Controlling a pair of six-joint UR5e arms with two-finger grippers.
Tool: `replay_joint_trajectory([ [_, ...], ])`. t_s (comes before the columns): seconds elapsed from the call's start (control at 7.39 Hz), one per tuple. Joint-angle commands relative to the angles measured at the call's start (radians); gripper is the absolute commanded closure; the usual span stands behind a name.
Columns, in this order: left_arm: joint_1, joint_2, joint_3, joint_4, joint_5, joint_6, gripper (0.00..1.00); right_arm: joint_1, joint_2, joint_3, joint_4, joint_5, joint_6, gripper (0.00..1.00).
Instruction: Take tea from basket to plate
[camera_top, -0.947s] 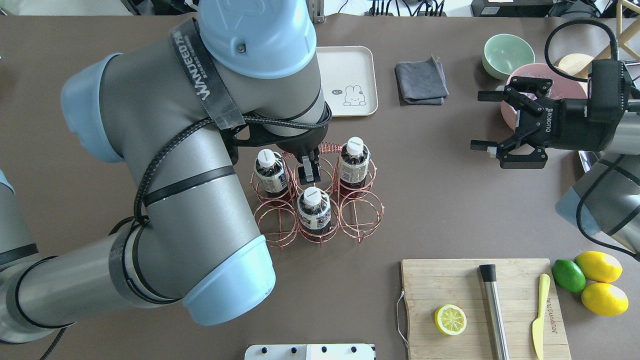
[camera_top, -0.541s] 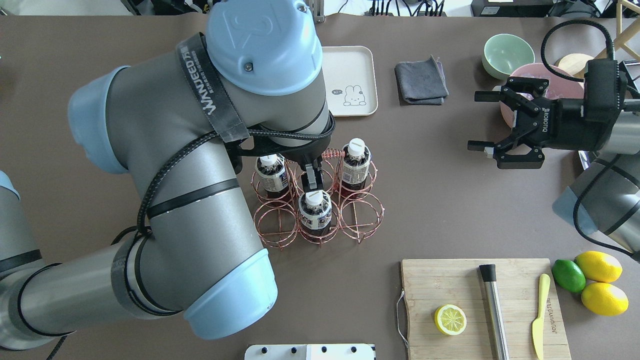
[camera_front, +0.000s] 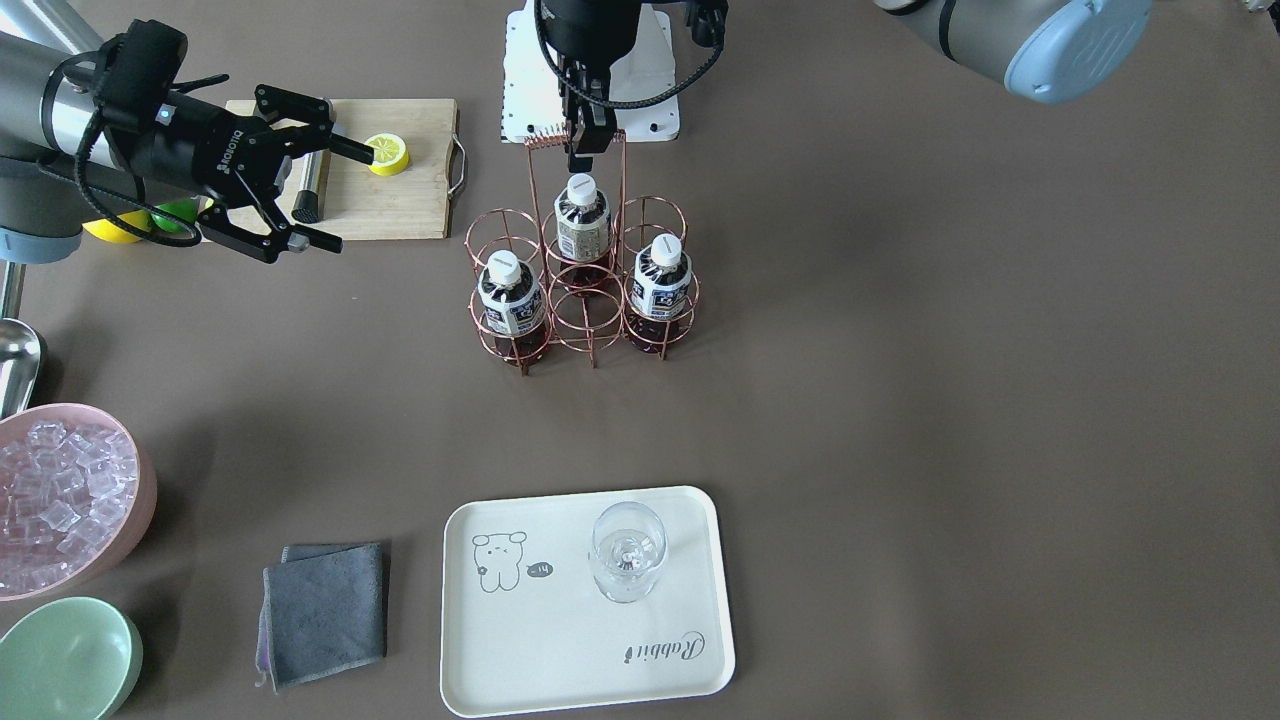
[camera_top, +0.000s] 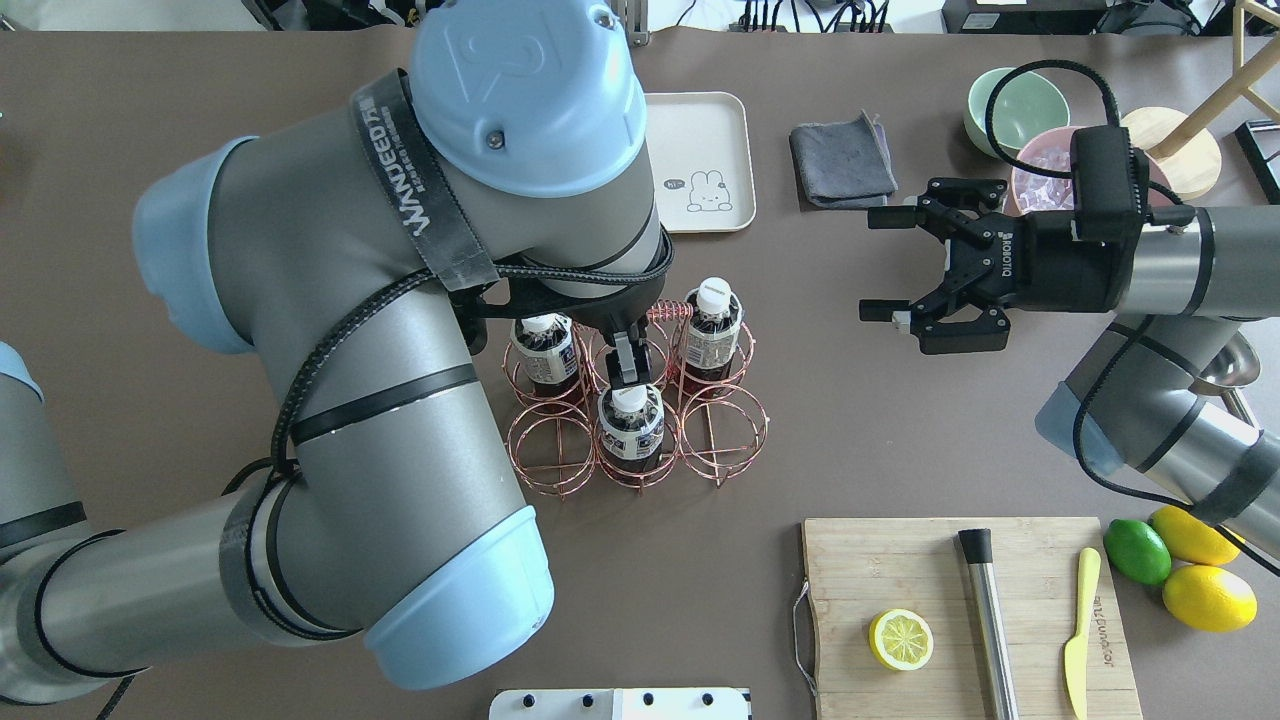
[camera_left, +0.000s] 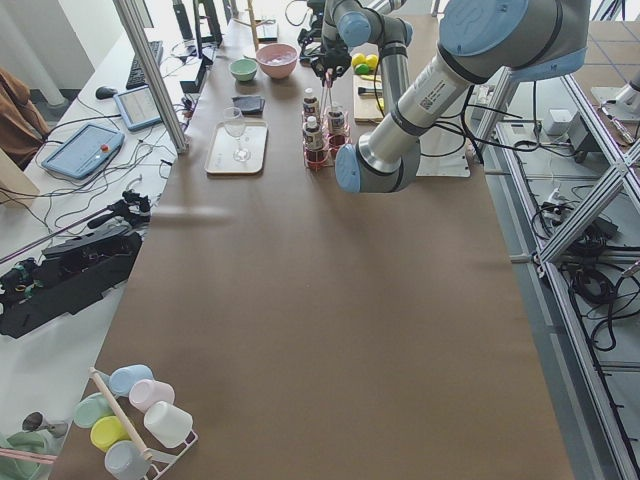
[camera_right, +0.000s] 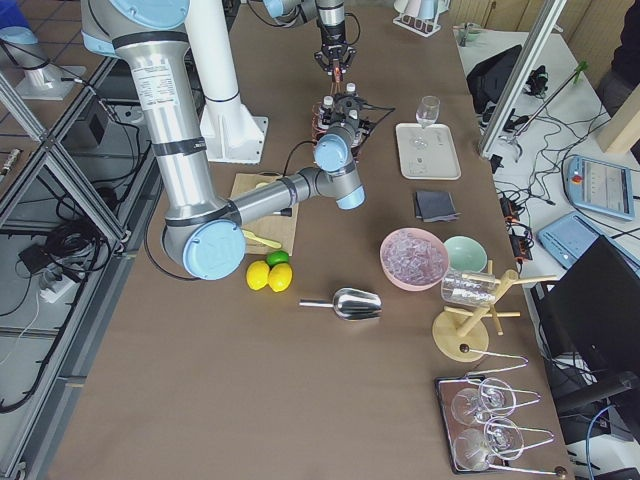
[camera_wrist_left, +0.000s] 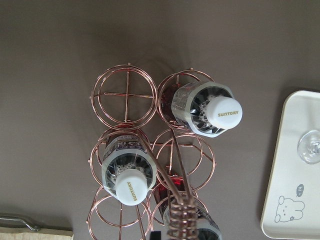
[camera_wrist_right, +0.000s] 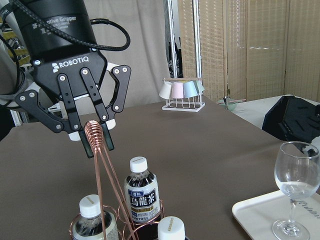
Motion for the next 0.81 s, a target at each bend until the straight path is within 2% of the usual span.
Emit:
replay_joint_trajectory([
  [0.0, 0.001, 0.002, -0.002, 0.002, 0.0, -0.001, 1.0, -0.086, 0.076, -0.072, -0.01, -0.066, -0.01, 0.01],
  [0.14, 0.001, 0.004, -0.002, 0.002, 0.0, -0.001, 1.0, -0.132, 0.079, -0.091, -0.012, -0.127, -0.043, 0.01],
  [0.54, 0.007, 0.002, -0.003, 0.002, -0.001, -0.004, 1.0, -0.164, 0.137, -0.108, -0.105, -0.152, -0.108, 0.01],
  [0.68, 0.008, 0.004, -0.003, 0.003, 0.0, -0.004, 1.0, -0.167, 0.14, -0.109, -0.125, -0.186, -0.132, 0.01],
])
